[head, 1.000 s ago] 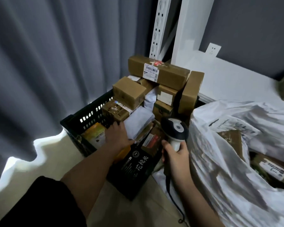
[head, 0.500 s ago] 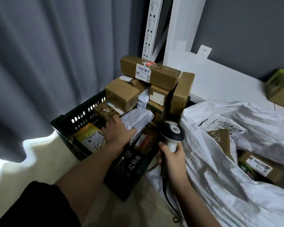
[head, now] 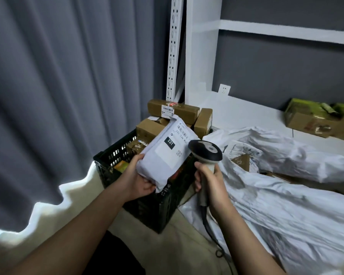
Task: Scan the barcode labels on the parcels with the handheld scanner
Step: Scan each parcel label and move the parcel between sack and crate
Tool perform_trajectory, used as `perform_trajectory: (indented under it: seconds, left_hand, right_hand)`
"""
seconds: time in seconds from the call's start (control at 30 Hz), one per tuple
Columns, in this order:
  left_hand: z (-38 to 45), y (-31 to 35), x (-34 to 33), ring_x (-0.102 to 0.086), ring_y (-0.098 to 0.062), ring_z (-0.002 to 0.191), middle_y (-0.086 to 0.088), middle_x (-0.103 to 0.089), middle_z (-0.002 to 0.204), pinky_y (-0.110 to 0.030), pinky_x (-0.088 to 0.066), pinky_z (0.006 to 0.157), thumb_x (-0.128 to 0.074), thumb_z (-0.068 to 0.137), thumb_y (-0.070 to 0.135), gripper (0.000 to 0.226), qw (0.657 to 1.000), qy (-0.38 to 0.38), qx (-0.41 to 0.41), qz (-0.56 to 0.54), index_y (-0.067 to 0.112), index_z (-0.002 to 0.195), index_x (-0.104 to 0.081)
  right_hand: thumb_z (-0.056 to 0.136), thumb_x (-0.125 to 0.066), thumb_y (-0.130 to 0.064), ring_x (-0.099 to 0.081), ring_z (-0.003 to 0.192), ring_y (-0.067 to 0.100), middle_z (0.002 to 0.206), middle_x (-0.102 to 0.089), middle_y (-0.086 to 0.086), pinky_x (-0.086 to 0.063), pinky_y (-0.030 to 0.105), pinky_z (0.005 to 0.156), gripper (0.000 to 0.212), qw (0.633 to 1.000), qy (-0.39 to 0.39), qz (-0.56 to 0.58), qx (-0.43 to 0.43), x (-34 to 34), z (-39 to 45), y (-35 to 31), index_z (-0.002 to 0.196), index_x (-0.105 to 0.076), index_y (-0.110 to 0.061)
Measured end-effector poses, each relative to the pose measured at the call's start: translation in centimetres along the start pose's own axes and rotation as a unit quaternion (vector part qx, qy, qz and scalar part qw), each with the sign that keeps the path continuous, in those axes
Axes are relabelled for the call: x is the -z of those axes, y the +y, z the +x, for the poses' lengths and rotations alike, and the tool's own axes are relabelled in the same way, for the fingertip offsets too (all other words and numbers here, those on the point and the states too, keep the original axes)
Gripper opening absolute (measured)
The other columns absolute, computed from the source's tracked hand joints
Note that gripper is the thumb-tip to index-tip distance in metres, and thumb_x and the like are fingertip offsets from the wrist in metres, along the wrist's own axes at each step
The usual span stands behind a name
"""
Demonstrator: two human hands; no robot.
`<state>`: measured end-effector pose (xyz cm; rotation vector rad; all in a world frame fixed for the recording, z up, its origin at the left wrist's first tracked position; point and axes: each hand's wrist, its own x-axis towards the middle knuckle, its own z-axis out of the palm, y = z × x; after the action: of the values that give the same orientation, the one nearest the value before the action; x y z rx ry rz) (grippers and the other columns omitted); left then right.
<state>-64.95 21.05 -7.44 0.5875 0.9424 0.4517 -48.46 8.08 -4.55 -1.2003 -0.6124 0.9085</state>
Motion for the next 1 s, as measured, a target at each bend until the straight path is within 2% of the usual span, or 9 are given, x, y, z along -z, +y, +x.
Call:
perform_trajectory:
  seconds: [0.1, 0.23, 0.37, 0.53, 0.63, 0.83, 1.0]
  left_hand:
    - [-1.8, -0.8, -0.2, -0.058, -0.022, 0.078, -0.007, -0.069, 0.067, -0.031, -0.043, 0.067, -0.037, 0.087, 0.055, 0.046, 1.0, -0.022, 0.002, 0.0, 0.016, 0.091, -0.062]
    - [-2.1, -1.2, 0.2, -0.061, -0.024, 0.09, -0.006, -0.073, 0.093, -0.032, -0.044, 0.079, -0.038, 0.086, 0.051, 0.046, 0.996, -0.048, -0.042, -0.057, 0.02, 0.109, -0.062]
    - [-2.0, -2.0, 0.0, -0.06, -0.029, 0.103, -0.011, -0.067, 0.116, -0.037, -0.043, 0.087, -0.038, 0.086, 0.047, 0.049, 0.989, -0.058, -0.07, -0.114, 0.02, 0.119, -0.06]
    - [-1.4, -2.5, -1.2, -0.061, -0.029, 0.096, -0.013, -0.066, 0.112, -0.036, -0.047, 0.074, -0.037, 0.086, 0.048, 0.053, 0.984, -0.053, -0.093, -0.143, 0.018, 0.124, -0.058]
    - [-0.8, -2.5, -1.7, -0.061, -0.029, 0.098, -0.014, -0.066, 0.113, -0.037, -0.048, 0.074, -0.037, 0.086, 0.047, 0.054, 0.98, -0.059, -0.106, -0.158, 0.017, 0.127, -0.058]
    - [0.4, -2.4, -2.0, -0.06, -0.029, 0.101, -0.015, -0.061, 0.124, -0.036, -0.049, 0.072, -0.038, 0.085, 0.05, 0.062, 0.977, -0.06, -0.117, -0.165, 0.018, 0.137, -0.051]
    - [0.4, -2.4, -2.1, -0.059, -0.029, 0.103, -0.015, -0.062, 0.122, -0.037, -0.048, 0.075, -0.038, 0.086, 0.05, 0.06, 0.977, -0.057, -0.114, -0.171, 0.019, 0.135, -0.052]
  right_hand:
    - [0.089, -0.067, -0.011, -0.032, 0.041, 0.015, 0.054, -0.041, 0.002, -0.027, 0.029, 0.044, 0.021, 1.0, -0.007, -0.009, 0.013, 0.2, -2.1, -1.3, 0.091, -0.046, -0.012]
    - [0.084, -0.066, -0.017, -0.03, 0.038, 0.015, 0.053, -0.037, 0.006, -0.028, 0.025, 0.04, 0.024, 0.998, -0.036, 0.045, 0.023, 0.4, -3.9, -2.2, 0.086, -0.044, -0.008]
    - [0.091, -0.058, -0.016, -0.03, 0.036, 0.016, 0.051, -0.036, 0.009, -0.027, 0.025, 0.039, 0.019, 0.993, -0.053, 0.103, 0.009, -0.5, -5.2, -2.6, 0.083, -0.042, -0.008]
    - [0.093, -0.054, -0.019, -0.03, 0.039, 0.017, 0.048, -0.036, 0.006, -0.028, 0.026, 0.041, 0.028, 0.99, -0.085, 0.113, -0.008, -2.3, -6.2, -3.7, 0.069, -0.042, -0.011]
    - [0.095, -0.053, -0.015, -0.031, 0.039, 0.016, 0.051, -0.037, 0.007, -0.028, 0.025, 0.041, 0.031, 0.99, -0.084, 0.114, 0.011, -3.0, -6.2, -4.1, 0.066, -0.044, -0.01]
    - [0.096, -0.052, -0.012, -0.03, 0.039, 0.016, 0.053, -0.037, 0.008, -0.029, 0.025, 0.04, 0.027, 0.992, -0.079, 0.1, 0.02, -3.4, -6.1, -4.7, 0.07, -0.045, -0.009]
    - [0.096, -0.052, -0.011, -0.03, 0.038, 0.015, 0.052, -0.038, 0.006, -0.029, 0.023, 0.04, 0.023, 0.993, -0.067, 0.098, 0.011, -3.3, -6.1, -4.7, 0.074, -0.046, -0.01]
